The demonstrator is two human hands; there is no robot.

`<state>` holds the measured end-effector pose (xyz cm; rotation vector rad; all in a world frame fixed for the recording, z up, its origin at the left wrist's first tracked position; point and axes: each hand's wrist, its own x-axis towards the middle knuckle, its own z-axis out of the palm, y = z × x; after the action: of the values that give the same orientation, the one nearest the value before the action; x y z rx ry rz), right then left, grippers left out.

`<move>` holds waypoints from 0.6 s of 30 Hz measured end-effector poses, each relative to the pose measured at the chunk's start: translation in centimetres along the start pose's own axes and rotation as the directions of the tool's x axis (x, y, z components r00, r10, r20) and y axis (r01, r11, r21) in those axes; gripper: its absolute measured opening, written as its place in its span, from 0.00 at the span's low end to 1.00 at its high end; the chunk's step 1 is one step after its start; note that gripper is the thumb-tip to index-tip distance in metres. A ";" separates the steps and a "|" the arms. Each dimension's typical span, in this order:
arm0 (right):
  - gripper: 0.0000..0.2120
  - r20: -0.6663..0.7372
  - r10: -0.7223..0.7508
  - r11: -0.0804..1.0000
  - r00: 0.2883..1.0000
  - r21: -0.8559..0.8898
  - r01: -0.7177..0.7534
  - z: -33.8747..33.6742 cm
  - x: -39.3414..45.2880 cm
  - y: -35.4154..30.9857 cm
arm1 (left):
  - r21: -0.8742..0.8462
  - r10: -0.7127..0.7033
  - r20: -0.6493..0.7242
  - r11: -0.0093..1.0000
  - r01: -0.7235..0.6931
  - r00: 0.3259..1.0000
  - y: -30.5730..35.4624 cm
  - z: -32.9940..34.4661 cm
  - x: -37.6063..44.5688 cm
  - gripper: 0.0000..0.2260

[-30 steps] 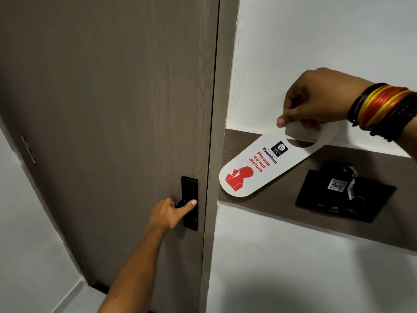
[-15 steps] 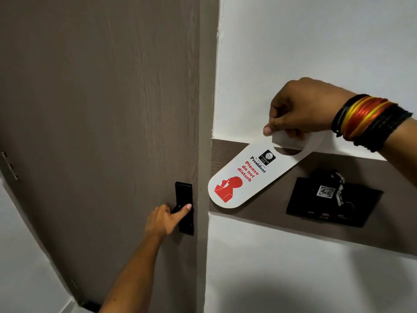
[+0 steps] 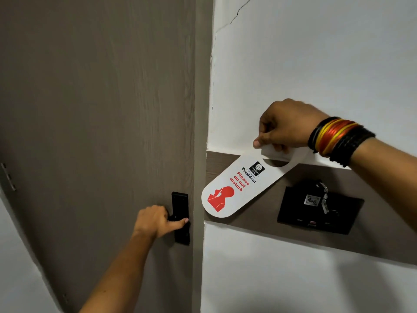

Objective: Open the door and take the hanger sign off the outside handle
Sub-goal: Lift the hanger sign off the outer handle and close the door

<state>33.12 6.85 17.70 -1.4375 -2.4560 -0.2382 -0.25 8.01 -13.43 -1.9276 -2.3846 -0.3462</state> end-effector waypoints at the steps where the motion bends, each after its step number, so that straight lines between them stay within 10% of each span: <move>1: 0.13 -0.002 0.003 1.000 1.000 -0.016 -0.003 0.1 0.0 -0.1 | 0.054 0.024 0.010 0.998 -0.024 1.000 0.0 -0.3 0.0 0.38; 6: 0.13 0.026 0.002 0.995 1.000 -0.096 0.000 0.5 -0.3 -0.8 | 0.095 0.021 -0.057 0.995 -0.016 0.998 1.2 -2.0 -2.1 0.41; 10: 0.13 0.052 -0.019 0.994 0.998 -0.108 0.025 1.2 -1.0 -2.1 | -0.235 0.031 -0.403 0.962 -0.137 0.915 3.8 -4.9 -5.2 0.29; 14: 0.14 0.080 -0.082 0.991 0.993 -0.102 0.090 1.8 -1.5 -4.8 | -0.719 0.137 -0.319 0.609 -0.334 0.938 7.7 -9.8 -8.4 0.17; 18: 0.15 0.032 -0.159 0.979 0.987 -0.126 0.162 1.7 -2.2 -7.5 | -0.783 0.250 -0.251 0.516 -0.348 0.935 9.6 -12.6 -11.2 0.11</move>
<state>27.32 1.87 15.39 -1.2964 -2.6200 -0.4238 10.27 -3.48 -1.87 -2.4750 -1.8512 -1.7477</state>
